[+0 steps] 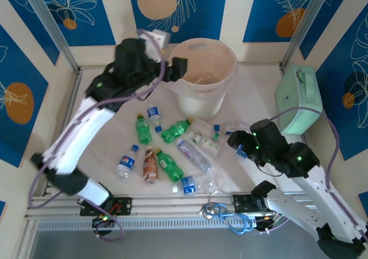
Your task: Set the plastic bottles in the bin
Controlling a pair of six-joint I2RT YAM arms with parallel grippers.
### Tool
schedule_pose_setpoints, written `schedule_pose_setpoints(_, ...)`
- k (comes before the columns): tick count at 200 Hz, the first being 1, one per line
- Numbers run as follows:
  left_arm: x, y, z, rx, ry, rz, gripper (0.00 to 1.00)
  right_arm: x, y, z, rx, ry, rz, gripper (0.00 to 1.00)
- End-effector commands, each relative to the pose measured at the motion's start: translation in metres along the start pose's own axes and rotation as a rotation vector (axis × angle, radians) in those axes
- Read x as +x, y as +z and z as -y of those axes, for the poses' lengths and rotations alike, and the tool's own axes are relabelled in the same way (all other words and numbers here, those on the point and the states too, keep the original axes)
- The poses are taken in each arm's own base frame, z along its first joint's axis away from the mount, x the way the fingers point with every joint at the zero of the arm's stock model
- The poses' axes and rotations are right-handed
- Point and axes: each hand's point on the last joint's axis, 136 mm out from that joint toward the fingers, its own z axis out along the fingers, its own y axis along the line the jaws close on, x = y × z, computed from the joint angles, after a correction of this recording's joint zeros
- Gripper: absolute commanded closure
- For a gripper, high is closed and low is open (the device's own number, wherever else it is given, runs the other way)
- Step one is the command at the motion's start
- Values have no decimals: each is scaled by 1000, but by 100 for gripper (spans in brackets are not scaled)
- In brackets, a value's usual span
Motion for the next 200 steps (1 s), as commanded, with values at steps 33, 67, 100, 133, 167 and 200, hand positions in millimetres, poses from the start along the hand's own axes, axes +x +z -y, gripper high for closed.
schedule_pose_setpoints(33, 123, -47, -53, -164, -184, -192, 12, 25, 29, -19, 9, -135, -183, 14)
schedule_pose_setpoints(67, 208, -71, -82, -257, -360, -335, 13, 52, 38, -29, 23, -276, -275, 13)
schedule_pose_setpoints(100, 256, -78, -100, -286, -539, -402, 16, 92, 41, -27, 127, -470, -360, 10)
schedule_pose_setpoints(133, 279, -72, -114, -297, -689, -425, 19, 140, 40, -32, 195, -734, -442, 8)
schedule_pose_setpoints(167, 290, -66, -118, -297, -759, -436, 22, 174, 43, -43, 301, -1021, -462, 4)
schedule_pose_setpoints(200, 293, -67, -121, -298, -796, -430, 22, 192, 63, -50, 391, -1200, -481, 1)
